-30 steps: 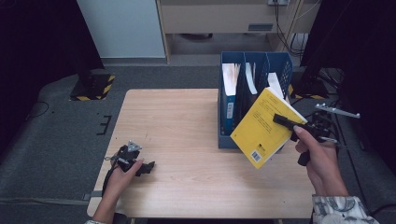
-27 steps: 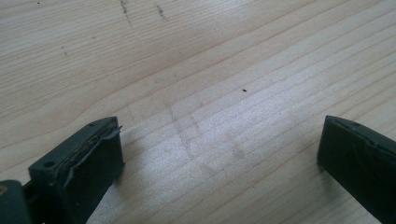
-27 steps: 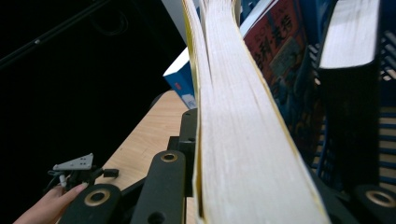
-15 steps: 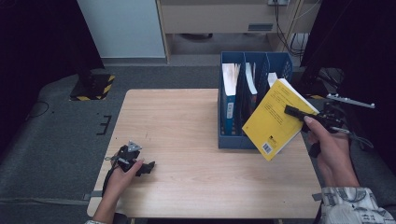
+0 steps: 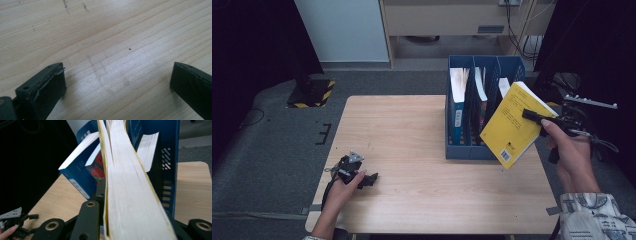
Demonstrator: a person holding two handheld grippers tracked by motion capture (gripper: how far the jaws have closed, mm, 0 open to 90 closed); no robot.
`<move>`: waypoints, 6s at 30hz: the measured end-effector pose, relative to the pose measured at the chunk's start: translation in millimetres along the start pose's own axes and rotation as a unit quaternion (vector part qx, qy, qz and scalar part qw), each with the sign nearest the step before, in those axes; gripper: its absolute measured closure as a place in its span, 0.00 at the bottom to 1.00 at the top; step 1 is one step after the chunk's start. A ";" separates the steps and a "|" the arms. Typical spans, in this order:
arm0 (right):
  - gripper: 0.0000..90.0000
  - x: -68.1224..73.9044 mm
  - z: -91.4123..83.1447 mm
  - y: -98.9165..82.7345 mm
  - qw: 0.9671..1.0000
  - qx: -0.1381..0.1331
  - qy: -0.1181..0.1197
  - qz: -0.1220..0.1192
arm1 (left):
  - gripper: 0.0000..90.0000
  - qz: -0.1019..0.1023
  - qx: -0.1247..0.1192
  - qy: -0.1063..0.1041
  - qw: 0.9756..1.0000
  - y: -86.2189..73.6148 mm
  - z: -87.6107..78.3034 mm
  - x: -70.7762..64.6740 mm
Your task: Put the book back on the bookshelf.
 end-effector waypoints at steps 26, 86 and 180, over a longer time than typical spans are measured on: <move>0.84 5.7 28.4 25.6 0.997 0.020 -0.057 -0.039 | 0.00 0.002 0.000 -0.002 1.000 0.0 0.1 -1.4; 0.83 13.2 89.8 47.6 0.994 -0.010 -0.109 -0.028 | 0.00 0.005 -0.004 -0.004 1.000 1.4 1.4 -3.7; 0.83 0.9 157.3 -0.4 0.985 0.024 -0.160 -0.060 | 0.00 0.015 -0.001 -0.013 1.000 2.7 2.7 -6.9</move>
Point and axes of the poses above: each handheld gripper's, and its own axes: z roughly forward along the jaws, y roughly out of its top, x roughly to its left, the point moved 8 cm from there along z, roughly forward along the jaws, and after that the axes turned 3 degrees about -y, right-handed, at the moved point
